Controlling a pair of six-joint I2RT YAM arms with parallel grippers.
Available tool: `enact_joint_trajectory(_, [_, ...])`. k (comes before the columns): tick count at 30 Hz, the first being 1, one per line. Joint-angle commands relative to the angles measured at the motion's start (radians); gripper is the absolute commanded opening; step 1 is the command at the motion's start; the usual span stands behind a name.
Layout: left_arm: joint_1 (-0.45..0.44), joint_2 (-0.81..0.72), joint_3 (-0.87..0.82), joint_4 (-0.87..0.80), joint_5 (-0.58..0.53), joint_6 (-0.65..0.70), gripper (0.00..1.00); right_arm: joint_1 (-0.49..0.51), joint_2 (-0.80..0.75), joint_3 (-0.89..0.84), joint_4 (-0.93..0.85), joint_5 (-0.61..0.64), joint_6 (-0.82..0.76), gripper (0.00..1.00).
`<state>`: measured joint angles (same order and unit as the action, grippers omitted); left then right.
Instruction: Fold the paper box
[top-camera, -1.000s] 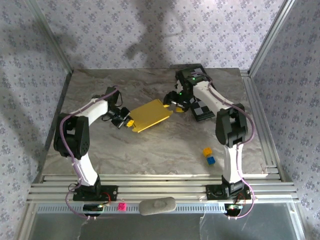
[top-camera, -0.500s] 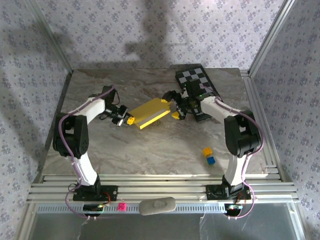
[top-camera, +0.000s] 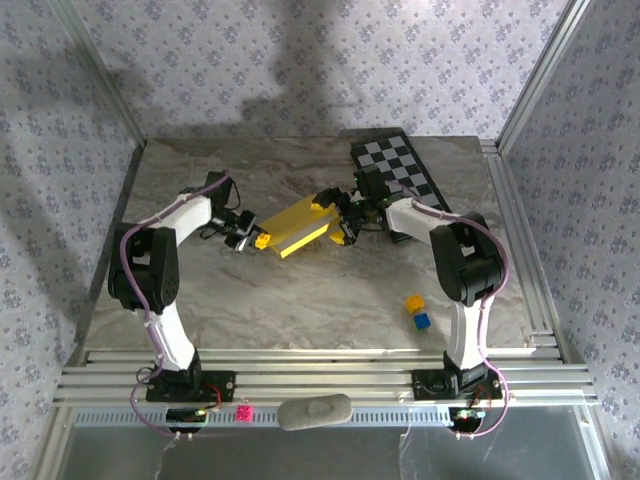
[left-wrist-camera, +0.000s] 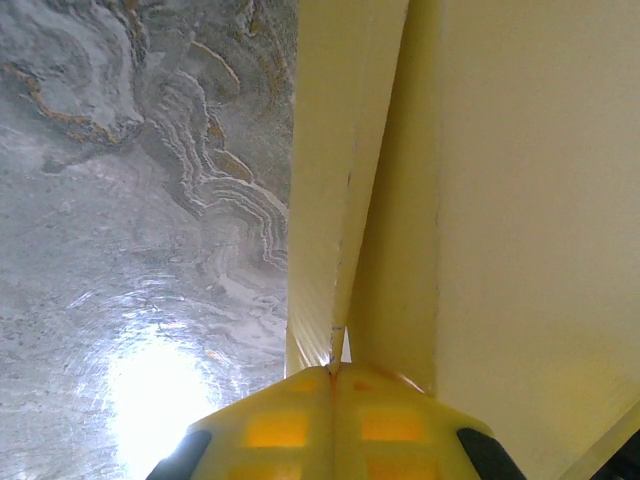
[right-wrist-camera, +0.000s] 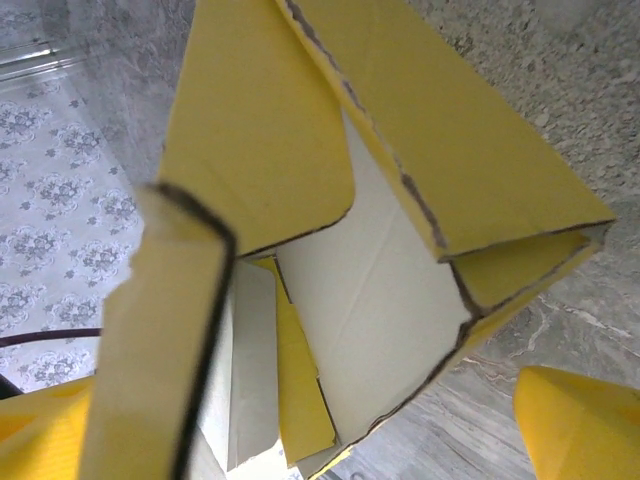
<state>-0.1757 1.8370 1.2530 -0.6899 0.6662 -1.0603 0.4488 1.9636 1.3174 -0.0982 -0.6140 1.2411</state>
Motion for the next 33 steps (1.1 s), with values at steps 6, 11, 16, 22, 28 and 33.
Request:
enact_joint_trajectory(6, [0.008, 0.010, 0.029, -0.003, 0.033, -0.010, 0.00, 0.013, 0.044, 0.010, 0.043, 0.051, 0.018, 0.81])
enact_joint_trajectory(11, [0.009, 0.005, 0.022, 0.005, 0.042, -0.018, 0.00, 0.016, 0.043, 0.043, 0.049, 0.112, 0.042, 0.70])
enact_joint_trajectory(16, [0.013, 0.001, 0.025, 0.006, 0.056, -0.020, 0.00, 0.027, 0.036, 0.048, 0.042, 0.157, 0.065, 0.55])
enact_joint_trajectory(22, [0.023, -0.011, 0.041, -0.008, 0.083, -0.021, 0.17, 0.032, 0.017, 0.058, -0.011, 0.208, 0.066, 0.43])
enact_joint_trajectory(28, [0.025, -0.054, 0.070, -0.029, 0.078, -0.026, 0.38, 0.032, 0.000, 0.089, -0.081, 0.242, 0.061, 0.39])
enact_joint_trajectory(33, [0.023, -0.117, 0.146, -0.120, -0.050, 0.073, 0.46, 0.030, -0.027, 0.159, -0.243, 0.290, 0.074, 0.37])
